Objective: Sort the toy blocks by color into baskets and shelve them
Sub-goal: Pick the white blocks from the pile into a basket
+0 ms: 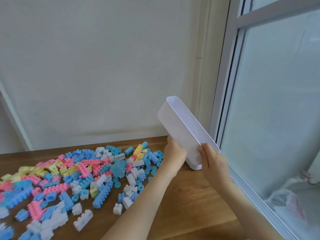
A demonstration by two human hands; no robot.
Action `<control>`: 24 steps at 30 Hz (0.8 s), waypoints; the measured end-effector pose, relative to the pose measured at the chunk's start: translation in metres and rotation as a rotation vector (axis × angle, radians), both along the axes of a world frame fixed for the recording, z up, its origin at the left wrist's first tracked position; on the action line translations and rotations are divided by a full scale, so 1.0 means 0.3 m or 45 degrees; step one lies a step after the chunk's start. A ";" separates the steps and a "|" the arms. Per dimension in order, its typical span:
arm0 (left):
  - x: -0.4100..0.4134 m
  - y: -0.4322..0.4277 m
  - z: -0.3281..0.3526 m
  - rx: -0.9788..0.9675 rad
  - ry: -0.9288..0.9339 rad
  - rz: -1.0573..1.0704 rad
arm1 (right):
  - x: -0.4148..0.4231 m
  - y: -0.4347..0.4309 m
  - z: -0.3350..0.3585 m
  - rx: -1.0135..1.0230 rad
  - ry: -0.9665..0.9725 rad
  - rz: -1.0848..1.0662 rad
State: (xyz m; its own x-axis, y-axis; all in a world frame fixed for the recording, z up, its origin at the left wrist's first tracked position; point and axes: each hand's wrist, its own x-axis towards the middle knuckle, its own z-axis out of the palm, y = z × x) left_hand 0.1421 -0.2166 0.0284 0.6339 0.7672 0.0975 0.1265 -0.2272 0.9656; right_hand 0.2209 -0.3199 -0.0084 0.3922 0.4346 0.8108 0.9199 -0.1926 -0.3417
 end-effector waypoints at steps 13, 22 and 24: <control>-0.320 -0.058 -0.093 1.813 0.331 0.107 | -0.086 -0.144 -0.101 -0.286 -0.233 0.198; -0.307 -0.109 -0.155 1.648 0.416 -0.212 | 0.043 -0.264 -0.196 -0.354 -0.030 -0.050; -0.297 -0.132 -0.167 1.635 0.508 -0.268 | 0.050 -0.264 -0.196 -0.424 0.015 -0.097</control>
State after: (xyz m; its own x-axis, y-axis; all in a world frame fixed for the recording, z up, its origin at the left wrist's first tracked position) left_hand 0.0530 -0.2562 -0.0217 0.8794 0.1612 0.4479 0.1965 -0.9799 -0.0332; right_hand 0.2359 -0.3991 -0.0673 0.4417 0.6441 0.6245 0.8951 -0.3631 -0.2586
